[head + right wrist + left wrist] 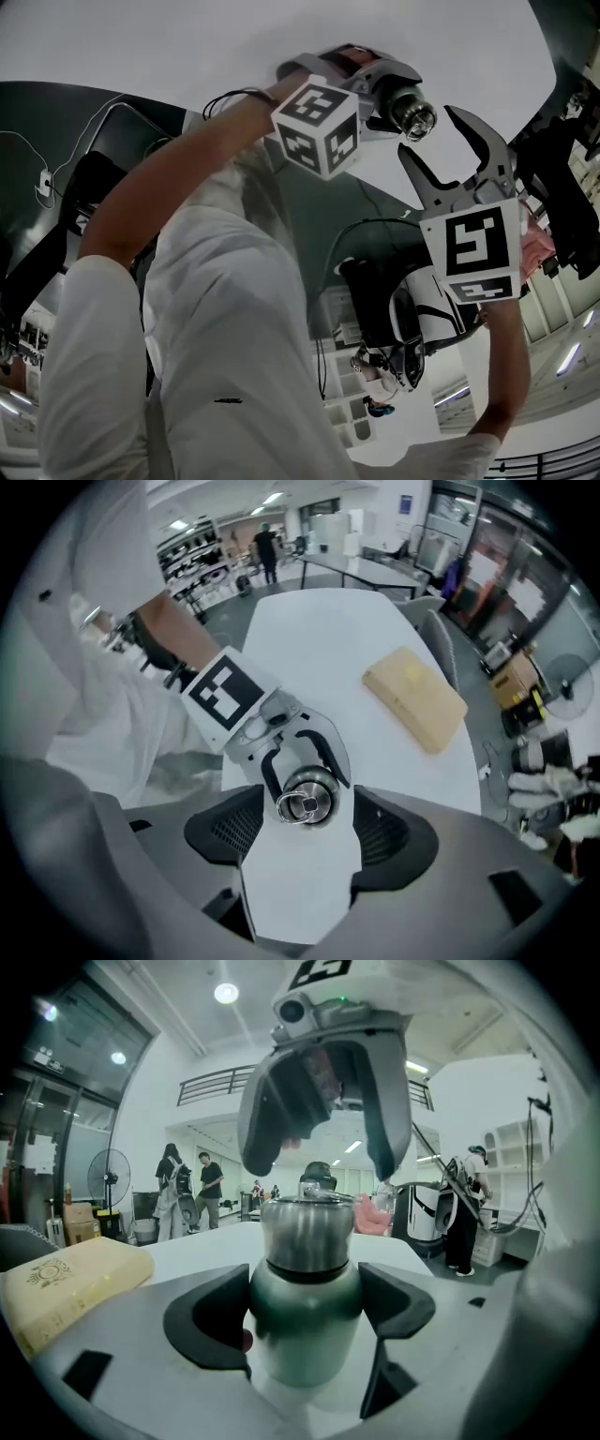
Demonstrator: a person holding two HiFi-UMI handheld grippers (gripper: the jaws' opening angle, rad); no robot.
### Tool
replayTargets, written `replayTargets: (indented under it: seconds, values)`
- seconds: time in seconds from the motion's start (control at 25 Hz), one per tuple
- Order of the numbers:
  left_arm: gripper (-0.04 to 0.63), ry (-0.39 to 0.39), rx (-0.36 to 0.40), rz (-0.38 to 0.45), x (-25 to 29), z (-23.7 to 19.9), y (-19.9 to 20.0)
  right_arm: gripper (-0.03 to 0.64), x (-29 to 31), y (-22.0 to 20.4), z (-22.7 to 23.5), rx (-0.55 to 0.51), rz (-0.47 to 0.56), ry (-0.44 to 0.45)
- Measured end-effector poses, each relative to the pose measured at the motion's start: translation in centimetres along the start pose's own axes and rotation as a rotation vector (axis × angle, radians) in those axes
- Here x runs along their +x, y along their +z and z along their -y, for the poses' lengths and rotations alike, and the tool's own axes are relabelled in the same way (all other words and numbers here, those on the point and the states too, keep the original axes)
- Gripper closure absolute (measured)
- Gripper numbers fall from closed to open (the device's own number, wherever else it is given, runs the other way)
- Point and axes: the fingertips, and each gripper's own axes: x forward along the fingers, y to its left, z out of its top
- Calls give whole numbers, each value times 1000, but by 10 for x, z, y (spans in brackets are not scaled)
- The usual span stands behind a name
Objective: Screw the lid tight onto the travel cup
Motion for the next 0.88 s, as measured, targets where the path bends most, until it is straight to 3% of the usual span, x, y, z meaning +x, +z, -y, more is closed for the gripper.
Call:
replayTargets:
  seconds: [0.28,0.48,0.56,0.68,0.8,0.88]
  values:
    - [247,0,-2,1,0,1,0,330,6,-9,-16,-631,-47,94]
    - [247,-3,-7,5,1,0,1,331,16,-15,-13,-922,-88,125]
    - [247,-3,-7,4,0,-1,2,333,20,-15,-13,-993,-91,143]
    - [247,-4,-10,6,0,-1,3,388,22,-16,-16,-1034,-89,185]
    - [247,-4,-12,8,0,-1,3,391,23,-15,-16,-995,-72,177]
    - [247,-3,-14,6,0,-1,2,391,24,-14,-16,-916,-47,167]
